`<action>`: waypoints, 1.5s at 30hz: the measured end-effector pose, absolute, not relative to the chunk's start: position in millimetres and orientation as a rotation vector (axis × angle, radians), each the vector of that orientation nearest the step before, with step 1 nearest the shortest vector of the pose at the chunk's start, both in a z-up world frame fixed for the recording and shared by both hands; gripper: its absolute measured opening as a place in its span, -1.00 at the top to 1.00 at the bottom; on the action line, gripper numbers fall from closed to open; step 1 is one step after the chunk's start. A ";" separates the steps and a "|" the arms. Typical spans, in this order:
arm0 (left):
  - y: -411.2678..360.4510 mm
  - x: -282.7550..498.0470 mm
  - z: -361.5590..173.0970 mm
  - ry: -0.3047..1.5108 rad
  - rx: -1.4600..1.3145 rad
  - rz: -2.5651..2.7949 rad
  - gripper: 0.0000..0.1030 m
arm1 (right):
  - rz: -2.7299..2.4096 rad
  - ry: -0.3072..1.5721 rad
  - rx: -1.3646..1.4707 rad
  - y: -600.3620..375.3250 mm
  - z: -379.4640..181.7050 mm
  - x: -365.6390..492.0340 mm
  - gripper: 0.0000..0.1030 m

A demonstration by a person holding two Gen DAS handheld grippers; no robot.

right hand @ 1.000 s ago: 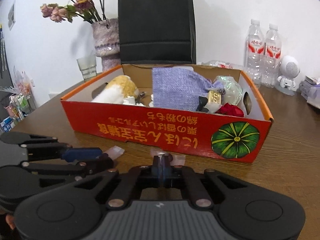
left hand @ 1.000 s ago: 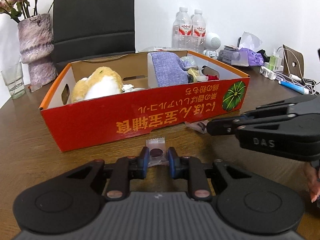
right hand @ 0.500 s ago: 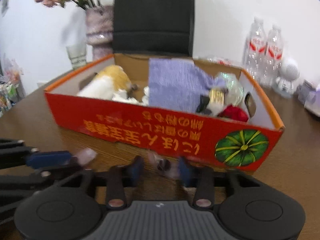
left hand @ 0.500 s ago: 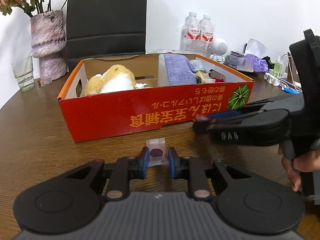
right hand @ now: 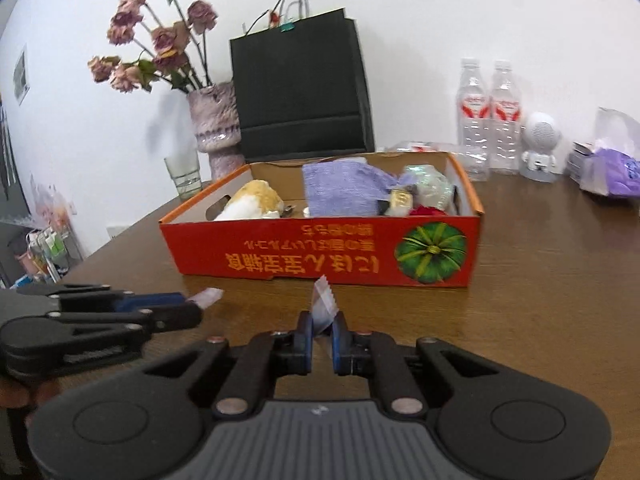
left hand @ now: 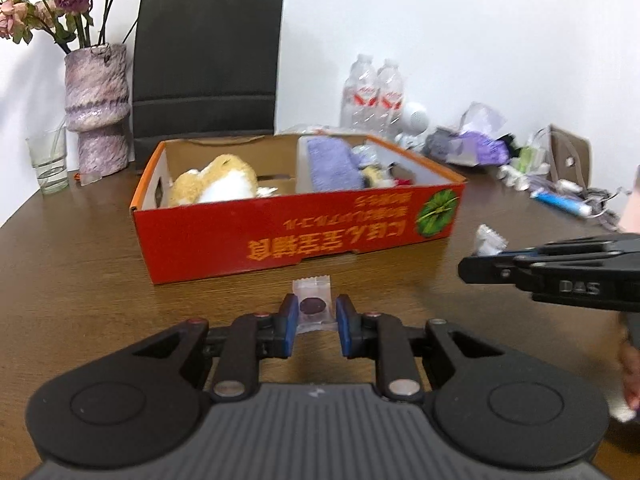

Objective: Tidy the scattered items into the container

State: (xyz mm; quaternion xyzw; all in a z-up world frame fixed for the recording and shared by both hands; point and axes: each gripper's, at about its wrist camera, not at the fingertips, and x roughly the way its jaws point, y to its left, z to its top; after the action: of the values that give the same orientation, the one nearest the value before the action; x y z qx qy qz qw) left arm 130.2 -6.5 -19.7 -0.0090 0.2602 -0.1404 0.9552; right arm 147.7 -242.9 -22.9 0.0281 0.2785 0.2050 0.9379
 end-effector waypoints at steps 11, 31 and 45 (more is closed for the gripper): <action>-14.0 208.9 65.5 0.325 0.038 -0.199 0.59 | 0.361 0.445 -0.022 -234.8 42.1 244.8 0.83; -12.4 258.6 45.7 0.385 0.051 -0.034 -1.00 | 0.279 0.544 -0.005 -225.5 34.6 297.9 -0.93; -5.3 160.7 68.3 0.447 -0.010 0.039 -1.00 | 0.250 0.511 -0.002 -218.8 73.5 192.3 -1.00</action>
State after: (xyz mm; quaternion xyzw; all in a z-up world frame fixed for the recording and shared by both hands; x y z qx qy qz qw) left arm 160.7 -5.3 68.3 -0.0050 0.2214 0.0194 0.9750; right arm 192.3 -218.8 73.5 -0.0011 0.2520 0.1232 0.9599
